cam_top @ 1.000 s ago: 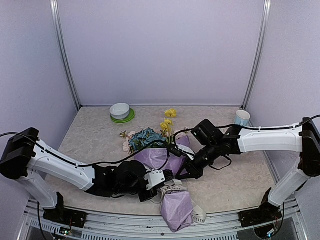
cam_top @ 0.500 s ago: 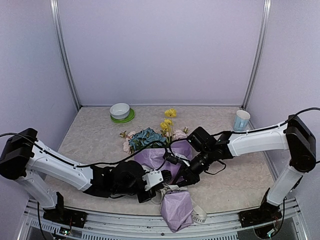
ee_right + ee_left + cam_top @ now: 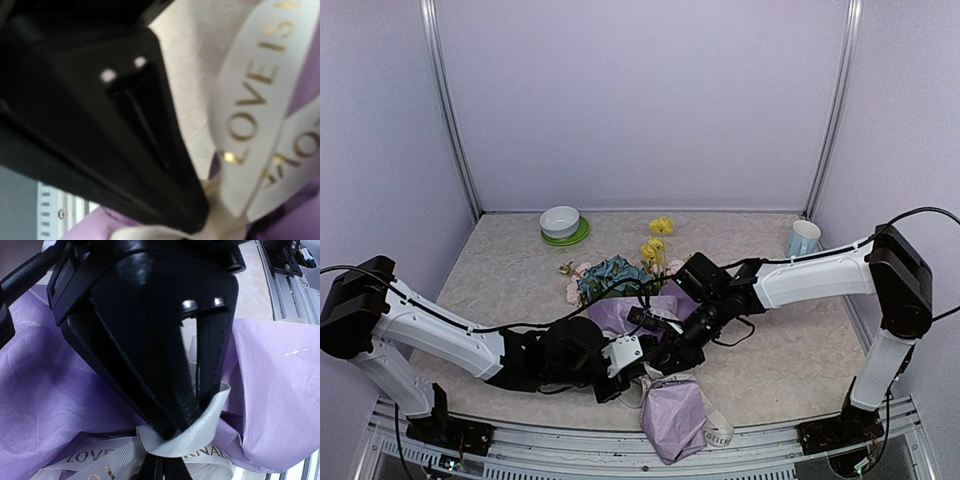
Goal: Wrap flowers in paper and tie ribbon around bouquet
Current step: Cross the half-tied ribbon over the folded bouquet.
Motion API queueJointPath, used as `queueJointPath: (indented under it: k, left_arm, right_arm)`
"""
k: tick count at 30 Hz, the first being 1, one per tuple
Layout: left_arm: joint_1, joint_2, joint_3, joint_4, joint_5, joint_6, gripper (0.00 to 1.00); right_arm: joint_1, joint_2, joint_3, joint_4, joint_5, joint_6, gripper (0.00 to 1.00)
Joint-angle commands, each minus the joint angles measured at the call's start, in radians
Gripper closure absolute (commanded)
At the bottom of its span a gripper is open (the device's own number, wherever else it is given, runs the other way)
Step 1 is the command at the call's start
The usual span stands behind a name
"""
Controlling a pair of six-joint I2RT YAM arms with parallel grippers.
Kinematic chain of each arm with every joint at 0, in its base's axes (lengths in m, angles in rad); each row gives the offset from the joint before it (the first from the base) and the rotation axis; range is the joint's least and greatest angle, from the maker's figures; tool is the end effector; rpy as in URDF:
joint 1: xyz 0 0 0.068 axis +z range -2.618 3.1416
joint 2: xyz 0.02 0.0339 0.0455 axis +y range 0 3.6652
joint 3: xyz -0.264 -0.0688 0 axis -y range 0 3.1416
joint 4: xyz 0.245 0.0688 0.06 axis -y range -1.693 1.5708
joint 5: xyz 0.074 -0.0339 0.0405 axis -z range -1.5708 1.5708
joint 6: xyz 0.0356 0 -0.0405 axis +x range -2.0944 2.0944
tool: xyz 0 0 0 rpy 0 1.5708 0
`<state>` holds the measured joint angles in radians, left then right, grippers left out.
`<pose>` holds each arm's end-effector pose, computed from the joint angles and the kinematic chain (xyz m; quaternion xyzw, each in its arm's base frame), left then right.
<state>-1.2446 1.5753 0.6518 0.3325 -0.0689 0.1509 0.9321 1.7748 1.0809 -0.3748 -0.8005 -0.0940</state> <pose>0.1009 -0.2907 0.1572 0.5542 0.6862 -0.2186 0.4175 0.1868 0.2944 0.1749 -0.5222 0.7297 0.4379 0.0554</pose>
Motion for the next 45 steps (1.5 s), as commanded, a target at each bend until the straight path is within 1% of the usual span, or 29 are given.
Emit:
queueJointPath:
  k: [1,6,12,14,15,16,18,20,23,26,30,32,33,36,41,44,45]
  left_arm:
    - [0.013,-0.026,-0.02,0.044,0.028,-0.022,0.96]
    - [0.019,-0.026,-0.026,0.053,0.033,-0.027,0.96]
    - [0.027,-0.04,-0.039,0.085,0.064,-0.039,0.96]
    - [0.029,-0.045,-0.041,0.09,0.07,-0.042,0.96]
    - [0.031,-0.048,-0.043,0.091,0.075,-0.044,0.96]
    - [0.032,-0.051,-0.045,0.091,0.077,-0.045,0.96]
    - [0.034,-0.057,-0.051,0.09,0.078,-0.048,0.96]
    - [0.036,-0.066,-0.057,0.087,0.076,-0.047,0.96]
    - [0.043,-0.083,-0.069,0.078,0.073,-0.053,0.95]
    - [0.05,-0.107,-0.081,0.067,0.065,-0.056,0.87]
    - [0.051,-0.14,-0.078,0.032,0.069,-0.04,0.66]
    - [0.052,-0.156,-0.07,0.011,0.08,-0.02,0.6]
    - [0.051,-0.159,-0.07,0.006,0.084,-0.008,0.58]
    - [0.045,-0.152,-0.064,-0.004,0.079,0.021,0.58]
    - [0.028,-0.131,-0.055,0.023,0.08,0.028,0.58]
    - [-0.002,-0.11,-0.036,0.017,0.043,0.053,0.58]
    - [-0.018,-0.097,-0.022,0.002,0.024,0.064,0.57]
  right_arm:
    - [0.029,0.024,0.026,-0.065,0.041,-0.055,0.8]
    - [0.034,0.012,0.024,-0.089,0.048,-0.069,0.72]
    - [0.049,0.003,0.018,-0.074,0.131,-0.044,0.64]
    - [0.06,0.007,0.02,-0.072,0.162,-0.04,0.64]
    - [0.064,0.008,0.022,-0.072,0.176,-0.038,0.66]
    - [0.065,0.008,0.024,-0.073,0.188,-0.036,0.7]
    - [0.065,0.001,0.025,-0.075,0.212,-0.027,0.84]
    - [0.066,-0.008,0.024,-0.078,0.229,-0.022,0.94]
    - [0.065,-0.024,0.026,-0.079,0.247,-0.002,1.0]
    - [0.064,-0.037,0.032,-0.083,0.265,0.013,1.0]
    - [0.062,-0.062,0.04,-0.084,0.257,0.025,1.0]
    - [0.06,-0.077,0.045,-0.087,0.255,0.032,1.0]
    - [0.057,-0.084,0.048,-0.09,0.257,0.035,1.0]
    - [0.048,-0.099,0.047,-0.091,0.271,0.048,1.0]
    - [0.041,-0.104,0.035,-0.087,0.282,0.069,0.96]
    - [0.04,-0.102,0.031,-0.093,0.291,0.074,0.89]
    - [0.04,-0.103,0.03,-0.093,0.291,0.075,0.89]
